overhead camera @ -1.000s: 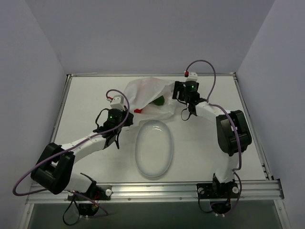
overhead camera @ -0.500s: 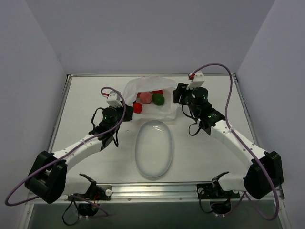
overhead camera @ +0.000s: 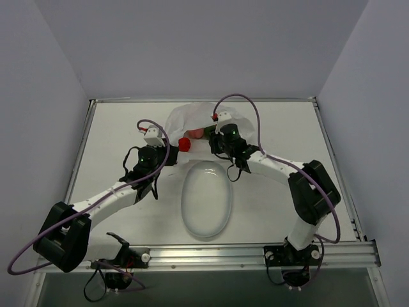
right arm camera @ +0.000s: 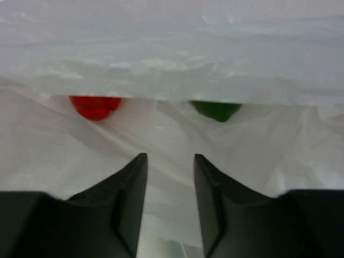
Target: Take the fake fruits out of the plastic bag
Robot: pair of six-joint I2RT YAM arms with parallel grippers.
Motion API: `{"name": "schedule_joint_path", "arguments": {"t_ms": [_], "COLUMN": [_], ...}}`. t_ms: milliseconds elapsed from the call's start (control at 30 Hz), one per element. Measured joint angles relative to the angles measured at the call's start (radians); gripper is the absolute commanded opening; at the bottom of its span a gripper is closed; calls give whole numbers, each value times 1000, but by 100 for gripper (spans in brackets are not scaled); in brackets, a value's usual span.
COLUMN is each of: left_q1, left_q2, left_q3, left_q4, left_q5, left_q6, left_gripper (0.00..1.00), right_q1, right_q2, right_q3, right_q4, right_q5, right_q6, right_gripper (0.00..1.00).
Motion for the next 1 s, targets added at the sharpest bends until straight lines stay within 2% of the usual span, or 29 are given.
{"name": "schedule_joint_path", "arguments": {"t_ms": [67, 100, 200, 400, 933, 1000], "left_q1": [0, 0, 0, 0, 0, 0], "left_q2": [0, 0, 0, 0, 40, 40], "left_q3": [0, 0, 0, 0, 0, 0], "left_q4": [0, 1, 1, 2, 9, 10], "left_q5": [1, 2, 7, 11, 42, 42], "left_q6": [0, 0, -1, -2, -2, -2], "left_gripper": [2, 3, 2, 2, 2, 2], "right_q1": [0, -1, -12, -58, -111, -116], "right_q2": [45, 63, 113, 198, 417, 438], "right_q3": [29, 40, 74, 135, 290, 305], "right_q4": [23, 36, 67, 99, 110, 115], "right_q5": [21, 32, 58, 77, -85, -92], "right_q6": [-8, -12, -17, -25, -43, -43], "right_gripper": [50, 60, 70, 84, 88, 85]}}
